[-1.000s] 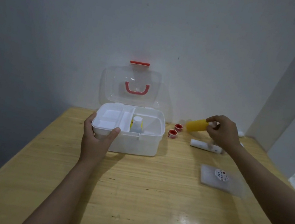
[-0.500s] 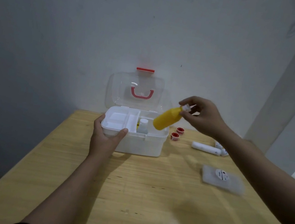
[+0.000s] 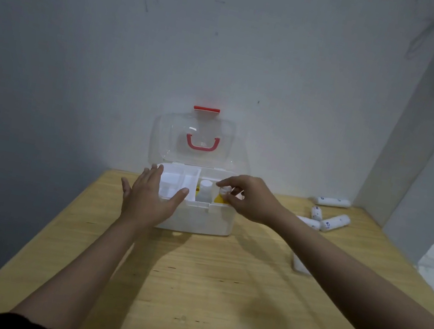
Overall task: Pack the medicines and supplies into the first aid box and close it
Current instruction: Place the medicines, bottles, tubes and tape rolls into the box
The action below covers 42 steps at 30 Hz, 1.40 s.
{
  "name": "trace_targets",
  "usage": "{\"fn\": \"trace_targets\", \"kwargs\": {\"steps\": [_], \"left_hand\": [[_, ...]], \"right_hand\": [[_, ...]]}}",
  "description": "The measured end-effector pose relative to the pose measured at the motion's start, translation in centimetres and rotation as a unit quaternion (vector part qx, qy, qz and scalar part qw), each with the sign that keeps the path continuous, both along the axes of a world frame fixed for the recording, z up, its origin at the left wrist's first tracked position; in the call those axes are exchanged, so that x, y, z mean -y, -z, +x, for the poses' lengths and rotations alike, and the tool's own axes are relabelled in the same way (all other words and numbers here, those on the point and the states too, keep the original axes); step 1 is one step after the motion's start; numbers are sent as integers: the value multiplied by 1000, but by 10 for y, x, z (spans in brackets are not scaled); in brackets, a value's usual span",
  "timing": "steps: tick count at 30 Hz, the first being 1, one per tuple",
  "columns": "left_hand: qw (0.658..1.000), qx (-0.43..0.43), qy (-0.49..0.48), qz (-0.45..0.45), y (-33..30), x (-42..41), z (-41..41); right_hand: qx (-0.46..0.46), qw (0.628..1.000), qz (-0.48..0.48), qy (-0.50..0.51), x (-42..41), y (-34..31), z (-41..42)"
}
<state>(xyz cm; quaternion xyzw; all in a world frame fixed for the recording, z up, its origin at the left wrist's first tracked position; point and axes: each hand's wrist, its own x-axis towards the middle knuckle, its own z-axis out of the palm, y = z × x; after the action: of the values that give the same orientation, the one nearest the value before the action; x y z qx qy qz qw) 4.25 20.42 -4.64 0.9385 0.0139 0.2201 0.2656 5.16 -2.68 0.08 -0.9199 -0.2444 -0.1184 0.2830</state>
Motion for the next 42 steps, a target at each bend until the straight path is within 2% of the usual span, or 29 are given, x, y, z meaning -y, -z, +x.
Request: {"fn": "trace_targets", "kwargs": {"steps": [4,7,11,16,19,26,31,33,38,42], "left_hand": [[999,27,-2,-22,7,0,1],[998,42,-3,-37,8,0,2],[997,63,4,-49,9,1,0],[987,73,-2,-140,11,5,-3],[983,76,-2,-167,13,5,-2],[983,76,1,-169,11,6,-5],[985,79,5,-156,11,7,-6],[984,83,9,-157,12,7,-6],[984,86,12,-155,14,8,-6],[986,75,7,-145,14,8,-7]], "right_hand": [[28,998,51,22,10,4,-12],[16,995,78,54,38,6,-25],[-49,993,31,103,105,17,-48],[-116,974,12,196,186,46,-83],[-166,965,2,204,207,60,-98],[-138,964,60,220,211,73,-100],[-151,965,16,212,209,70,-103],[-148,965,32,216,206,66,-105],[-73,968,105,214,188,39,-99],[-9,978,132,164,156,-3,-72]]}}
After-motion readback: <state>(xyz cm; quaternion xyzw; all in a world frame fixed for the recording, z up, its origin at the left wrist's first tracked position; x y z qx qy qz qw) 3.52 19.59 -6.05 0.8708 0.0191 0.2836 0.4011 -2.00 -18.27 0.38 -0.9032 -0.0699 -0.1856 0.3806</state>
